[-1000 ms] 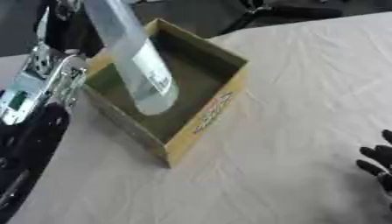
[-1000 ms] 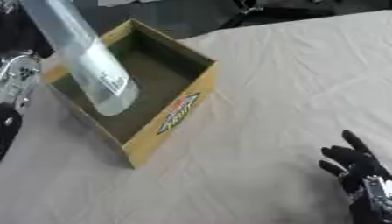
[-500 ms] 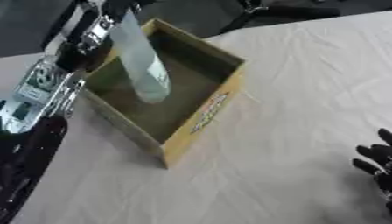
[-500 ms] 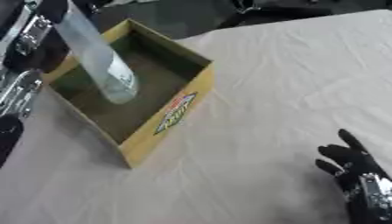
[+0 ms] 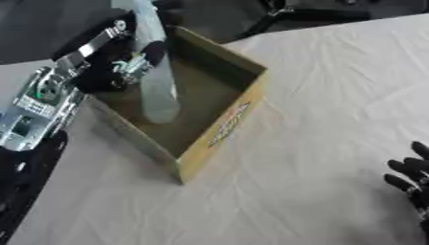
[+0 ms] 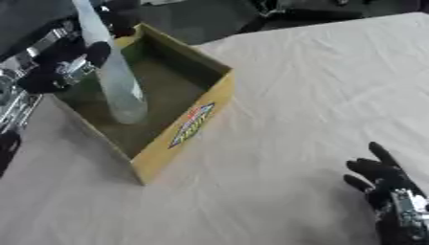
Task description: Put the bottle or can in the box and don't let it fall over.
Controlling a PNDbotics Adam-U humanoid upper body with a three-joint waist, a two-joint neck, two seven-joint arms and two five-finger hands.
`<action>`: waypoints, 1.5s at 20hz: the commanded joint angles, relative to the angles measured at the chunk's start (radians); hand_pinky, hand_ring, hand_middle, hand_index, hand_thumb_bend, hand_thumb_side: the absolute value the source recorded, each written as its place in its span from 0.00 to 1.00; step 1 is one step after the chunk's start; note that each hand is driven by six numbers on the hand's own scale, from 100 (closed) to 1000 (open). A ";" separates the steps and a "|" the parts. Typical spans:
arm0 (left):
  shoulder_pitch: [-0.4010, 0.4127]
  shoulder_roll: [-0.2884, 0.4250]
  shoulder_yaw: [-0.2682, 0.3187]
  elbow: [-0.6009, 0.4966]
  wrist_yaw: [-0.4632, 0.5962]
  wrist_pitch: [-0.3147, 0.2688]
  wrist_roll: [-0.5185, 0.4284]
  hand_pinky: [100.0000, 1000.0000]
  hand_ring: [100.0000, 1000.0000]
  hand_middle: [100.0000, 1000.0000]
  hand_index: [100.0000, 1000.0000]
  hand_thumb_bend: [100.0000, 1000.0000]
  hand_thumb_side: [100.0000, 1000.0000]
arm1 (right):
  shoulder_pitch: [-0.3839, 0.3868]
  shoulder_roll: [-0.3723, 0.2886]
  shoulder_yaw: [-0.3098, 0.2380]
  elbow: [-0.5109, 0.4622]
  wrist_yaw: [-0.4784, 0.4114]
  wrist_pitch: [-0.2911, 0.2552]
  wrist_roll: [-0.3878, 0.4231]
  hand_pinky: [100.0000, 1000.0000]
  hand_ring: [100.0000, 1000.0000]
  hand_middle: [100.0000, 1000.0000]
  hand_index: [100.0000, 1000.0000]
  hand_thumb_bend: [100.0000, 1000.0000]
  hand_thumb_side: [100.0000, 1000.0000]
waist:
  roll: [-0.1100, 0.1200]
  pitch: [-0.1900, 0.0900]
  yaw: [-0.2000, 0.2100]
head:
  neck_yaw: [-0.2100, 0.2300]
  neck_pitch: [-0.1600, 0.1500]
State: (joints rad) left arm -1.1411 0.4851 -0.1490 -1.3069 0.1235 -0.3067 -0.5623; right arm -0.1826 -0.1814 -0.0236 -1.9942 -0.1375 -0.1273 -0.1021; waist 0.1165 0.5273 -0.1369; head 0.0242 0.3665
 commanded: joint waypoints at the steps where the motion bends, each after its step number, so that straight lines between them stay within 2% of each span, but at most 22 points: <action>1: -0.008 0.020 0.013 -0.009 -0.032 0.037 0.025 1.00 1.00 1.00 0.77 0.00 0.66 | 0.004 -0.012 0.001 -0.006 -0.009 -0.001 -0.003 0.79 0.82 0.98 0.71 0.00 0.79 | -0.007 -0.032 0.005 | -0.004 0.000; 3: -0.004 0.021 0.010 -0.011 -0.038 0.048 0.032 1.00 1.00 1.00 0.73 0.00 0.67 | 0.004 -0.012 0.001 -0.006 -0.010 -0.001 -0.003 0.79 0.82 0.98 0.71 0.00 0.79 | -0.008 -0.032 0.007 | -0.004 -0.001; 7: 0.011 0.028 0.003 -0.018 -0.057 0.054 0.030 1.00 1.00 1.00 0.73 0.00 0.70 | 0.009 -0.011 0.000 -0.006 -0.009 -0.003 -0.003 0.79 0.82 0.98 0.71 0.00 0.79 | -0.011 -0.035 0.013 | -0.008 0.005; 9: 0.022 0.032 0.000 -0.018 -0.065 0.055 0.020 1.00 1.00 1.00 0.76 0.00 0.72 | 0.012 -0.012 -0.001 -0.006 -0.009 -0.003 -0.003 0.79 0.82 0.98 0.71 0.00 0.79 | -0.012 -0.039 0.017 | -0.010 0.009; 13: 0.047 0.040 -0.003 -0.025 -0.062 0.059 -0.029 1.00 1.00 1.00 0.87 0.00 0.78 | 0.019 -0.014 -0.005 -0.006 -0.011 0.000 -0.006 0.79 0.82 0.98 0.71 0.00 0.79 | -0.016 -0.047 0.028 | -0.018 0.015; 14: 0.051 0.042 -0.002 -0.026 -0.060 0.061 -0.044 1.00 1.00 1.00 0.90 0.02 0.79 | 0.021 -0.014 -0.006 -0.006 -0.012 0.001 -0.007 0.79 0.82 0.98 0.70 0.00 0.79 | -0.016 -0.049 0.030 | -0.019 0.016; 21: 0.066 0.059 0.015 -0.006 -0.107 0.094 -0.102 1.00 1.00 1.00 0.88 0.21 1.00 | 0.031 -0.019 -0.009 -0.006 -0.019 -0.006 -0.007 0.79 0.82 0.98 0.70 0.00 0.78 | -0.020 -0.062 0.036 | -0.027 0.023; 26: 0.079 0.062 0.023 0.002 -0.113 0.113 -0.137 1.00 1.00 1.00 0.90 0.35 1.00 | 0.033 -0.019 -0.010 -0.006 -0.019 -0.004 -0.009 0.79 0.82 0.98 0.70 0.00 0.78 | -0.019 -0.064 0.041 | -0.031 0.026; 27: 0.082 0.064 0.026 -0.001 -0.102 0.115 -0.146 1.00 1.00 1.00 0.92 0.42 1.00 | 0.034 -0.018 -0.011 -0.006 -0.018 -0.004 -0.009 0.79 0.82 0.98 0.70 0.00 0.78 | -0.019 -0.065 0.042 | -0.032 0.027; 28: 0.087 0.067 0.027 -0.006 -0.088 0.117 -0.160 1.00 1.00 1.00 0.93 0.44 1.00 | 0.035 -0.018 -0.012 -0.006 -0.016 -0.003 -0.010 0.79 0.82 0.98 0.70 0.00 0.78 | -0.019 -0.066 0.044 | -0.034 0.029; 29: 0.093 0.073 0.029 -0.013 -0.074 0.118 -0.179 1.00 1.00 1.00 0.94 0.45 1.00 | 0.037 -0.017 -0.012 -0.006 -0.015 -0.003 -0.011 0.79 0.82 0.98 0.70 0.00 0.78 | -0.019 -0.067 0.045 | -0.036 0.030; 30: 0.098 0.077 0.032 -0.018 -0.060 0.120 -0.197 1.00 1.00 1.00 0.95 0.39 1.00 | 0.038 -0.017 -0.012 -0.006 -0.013 -0.003 -0.012 0.79 0.82 0.98 0.70 0.00 0.78 | -0.019 -0.068 0.046 | -0.037 0.032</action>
State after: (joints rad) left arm -1.0318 0.5236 -0.1321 -1.3032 0.0463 -0.1876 -0.7413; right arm -0.1467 -0.1837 -0.0306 -1.9883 -0.1476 -0.1288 -0.1104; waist 0.1021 0.4975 -0.0925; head -0.0092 0.3942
